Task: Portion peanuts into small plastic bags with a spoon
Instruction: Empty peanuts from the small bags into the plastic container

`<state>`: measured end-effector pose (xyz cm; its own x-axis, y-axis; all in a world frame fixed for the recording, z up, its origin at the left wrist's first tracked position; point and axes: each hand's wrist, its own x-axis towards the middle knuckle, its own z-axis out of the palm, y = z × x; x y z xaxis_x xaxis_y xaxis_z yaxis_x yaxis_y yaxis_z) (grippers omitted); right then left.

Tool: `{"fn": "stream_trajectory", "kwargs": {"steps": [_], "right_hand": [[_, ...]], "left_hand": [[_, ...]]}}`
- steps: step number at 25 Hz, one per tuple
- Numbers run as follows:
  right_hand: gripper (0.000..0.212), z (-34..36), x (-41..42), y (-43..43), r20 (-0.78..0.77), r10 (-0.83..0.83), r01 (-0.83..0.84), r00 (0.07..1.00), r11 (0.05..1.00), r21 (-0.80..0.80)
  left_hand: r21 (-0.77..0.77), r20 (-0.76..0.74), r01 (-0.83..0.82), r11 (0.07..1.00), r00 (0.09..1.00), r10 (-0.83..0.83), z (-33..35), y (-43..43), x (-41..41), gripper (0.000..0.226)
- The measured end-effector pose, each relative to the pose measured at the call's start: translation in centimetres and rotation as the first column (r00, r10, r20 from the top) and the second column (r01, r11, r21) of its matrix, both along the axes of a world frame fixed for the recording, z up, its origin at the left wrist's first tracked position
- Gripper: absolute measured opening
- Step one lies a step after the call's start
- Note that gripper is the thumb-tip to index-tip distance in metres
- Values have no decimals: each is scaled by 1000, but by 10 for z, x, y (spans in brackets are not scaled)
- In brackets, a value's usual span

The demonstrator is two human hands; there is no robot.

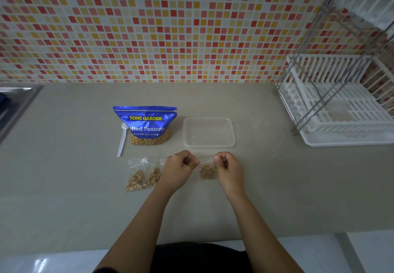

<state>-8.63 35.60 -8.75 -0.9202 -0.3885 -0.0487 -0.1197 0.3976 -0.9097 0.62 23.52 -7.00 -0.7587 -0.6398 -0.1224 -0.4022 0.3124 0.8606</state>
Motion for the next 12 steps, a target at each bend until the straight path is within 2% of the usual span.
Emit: {"fn": "stream_trajectory", "kwargs": {"steps": [2,4,6,7,8,9,11,12], "right_hand": [[16,-4,-5,-1,111,24,-17,994,998,-68],[19,-7,-7,-2,295,41,29,954,973,-230],[16,-5,-5,-2,417,90,48,904,950,-309],[12,-5,-5,-1,405,110,3,907,963,-269],[13,-9,-7,0,345,114,-54,932,982,-180],[18,-13,-9,3,215,106,-96,971,994,-56],[26,-26,-16,11,-80,74,-56,994,976,213],[29,-30,-19,15,-154,48,2,987,950,311]], "left_hand": [[219,-76,44,975,997,-28,-6,-1,4,14],[394,-95,90,915,994,-57,-14,4,11,14],[378,-51,72,923,997,-57,-26,8,15,15],[351,-21,31,936,999,-25,-30,10,15,15],[324,15,-27,945,1000,24,-33,11,15,15],[274,59,-79,958,996,66,-35,11,15,16],[116,147,-129,985,983,111,-39,9,13,16],[43,183,-130,991,976,121,-40,9,12,16]]}}
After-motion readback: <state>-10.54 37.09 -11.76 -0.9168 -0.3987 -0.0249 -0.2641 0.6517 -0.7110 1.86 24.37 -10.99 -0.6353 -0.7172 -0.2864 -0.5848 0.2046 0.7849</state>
